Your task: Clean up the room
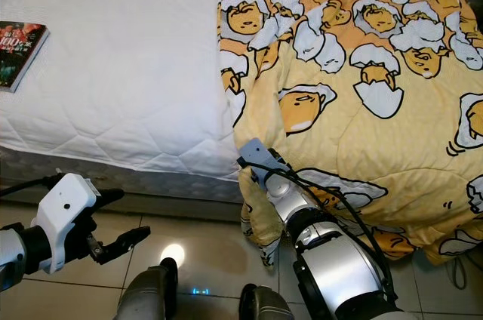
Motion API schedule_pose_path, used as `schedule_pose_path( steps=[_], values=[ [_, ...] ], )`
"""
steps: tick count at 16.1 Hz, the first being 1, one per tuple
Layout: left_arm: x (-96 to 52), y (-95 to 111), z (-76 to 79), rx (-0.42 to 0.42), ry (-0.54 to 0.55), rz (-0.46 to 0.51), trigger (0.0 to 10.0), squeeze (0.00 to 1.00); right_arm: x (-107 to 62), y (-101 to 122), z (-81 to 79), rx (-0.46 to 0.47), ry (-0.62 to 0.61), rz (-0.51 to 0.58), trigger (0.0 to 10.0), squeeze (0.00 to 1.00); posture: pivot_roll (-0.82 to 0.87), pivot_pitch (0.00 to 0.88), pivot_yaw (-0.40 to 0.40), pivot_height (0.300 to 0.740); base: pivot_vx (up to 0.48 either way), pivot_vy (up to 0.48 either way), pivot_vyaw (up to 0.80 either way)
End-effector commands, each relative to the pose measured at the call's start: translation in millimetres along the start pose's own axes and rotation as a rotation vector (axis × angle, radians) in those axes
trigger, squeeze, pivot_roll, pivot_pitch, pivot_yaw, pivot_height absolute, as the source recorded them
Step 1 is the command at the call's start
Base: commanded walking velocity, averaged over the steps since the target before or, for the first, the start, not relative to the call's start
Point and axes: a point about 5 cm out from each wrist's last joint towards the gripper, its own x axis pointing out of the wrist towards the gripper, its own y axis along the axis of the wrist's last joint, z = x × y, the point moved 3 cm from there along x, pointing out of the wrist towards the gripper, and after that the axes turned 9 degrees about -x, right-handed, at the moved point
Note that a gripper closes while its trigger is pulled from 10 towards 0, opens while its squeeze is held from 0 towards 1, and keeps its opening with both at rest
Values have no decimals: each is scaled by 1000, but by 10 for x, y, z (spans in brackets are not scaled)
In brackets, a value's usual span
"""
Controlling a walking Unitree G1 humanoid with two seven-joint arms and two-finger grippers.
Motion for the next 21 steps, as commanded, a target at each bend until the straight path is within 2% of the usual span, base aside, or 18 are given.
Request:
schedule_pose_path(
  steps=[1, 7, 13, 14, 16, 18, 20, 21],
  values=[
    [-8, 23, 46, -4, -12, 9, 10000, 380, -2, -52, 49, 10, -6, -18, 0, 0, 330, 263, -95, 740, 0, 0, 0],
    [2, 35, 50, -10, -23, 6, 10000, 376, -4, -81, 176, 27, -29, -20, 0, 0, 322, 260, -86, 740, 0, 0, 0],
    [-15, 20, 44, -14, -16, 2, 10000, 380, -4, -77, 245, 98, -33, -11, 0, 0, 322, 251, -88, 740, 0, 0, 0],
    [-12, 20, 42, -14, -16, 3, 10000, 376, -4, -75, 241, 119, -28, -8, 0, 0, 318, 249, -89, 740, 0, 0, 0],
    [8, 13, 31, -15, -12, 6, 10000, 384, 0, 20, 123, 283, 62, 47, 0, 0, 306, 235, -88, 740, 0, 0, 0],
    [40, 27, 13, -15, -9, 17, 10000, 380, -4, 126, 42, 338, 140, 106, 0, 0, 292, 215, -85, 740, 0, 0, 0],
    [57, 32, -8, -14, -6, 23, 10000, 380, -6, 152, 24, 370, 163, 120, 0, 0, 278, 198, -81, 740, 0, 0, 0],
    [72, 34, -28, -14, -2, 28, 10000, 388, -11, 191, 4, 421, 196, 142, 0, 0, 267, 182, -77, 740, 0, 0, 0]
  ],
)
